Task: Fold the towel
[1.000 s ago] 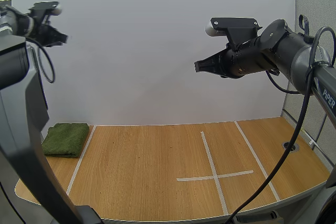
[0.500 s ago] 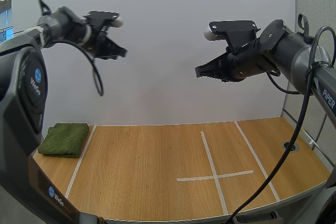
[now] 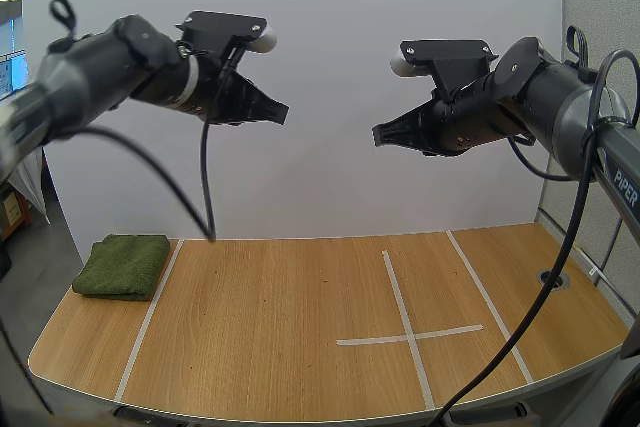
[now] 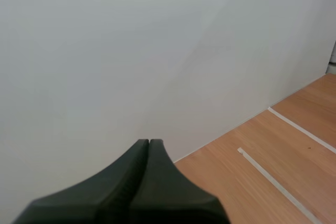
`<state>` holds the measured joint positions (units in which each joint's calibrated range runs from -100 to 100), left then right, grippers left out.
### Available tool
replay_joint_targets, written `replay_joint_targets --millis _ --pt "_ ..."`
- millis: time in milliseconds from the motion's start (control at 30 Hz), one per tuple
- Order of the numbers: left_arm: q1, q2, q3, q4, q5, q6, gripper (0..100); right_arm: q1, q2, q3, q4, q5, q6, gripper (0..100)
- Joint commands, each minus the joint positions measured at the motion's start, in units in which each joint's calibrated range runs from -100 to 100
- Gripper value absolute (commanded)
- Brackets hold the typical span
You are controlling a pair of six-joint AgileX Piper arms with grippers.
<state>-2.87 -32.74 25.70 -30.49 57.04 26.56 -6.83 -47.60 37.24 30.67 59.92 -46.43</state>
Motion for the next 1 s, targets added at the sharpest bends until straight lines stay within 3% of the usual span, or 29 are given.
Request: replay_joint_targets --millis 0,167,267,600,767,967 --pt "0.06 -19.67 8.95 -0.22 -6.25 -2.57 0 -0.19 -2.15 0.03 -0.93 -4.85 9.11 0" --pt "3.01 -33.84 15.36 -0.22 -6.5 -2.57 0 -0.19 -8.84 0.03 -1.02 -8.55 9.72 0" --pt "3.89 -41.42 18.99 -0.46 -10.14 -2.67 0 -0.19 -14.81 0.03 -1.02 -10.42 9.8 0" --pt "3.89 -56.64 22.88 -0.36 -10.6 -5.94 0 -0.19 -33.58 0.89 -1.41 -14.83 10.22 0" --pt "3.89 -60.85 25.32 -0.01 -10.6 -9.25 0 -0.19 -42.32 7.32 -1.59 -26.34 11.06 0" --pt "3.89 -63.4 27.37 4.0 -10.27 -11.19 0 -0.19 -48.21 13.88 -2.24 -29.07 11.06 0"
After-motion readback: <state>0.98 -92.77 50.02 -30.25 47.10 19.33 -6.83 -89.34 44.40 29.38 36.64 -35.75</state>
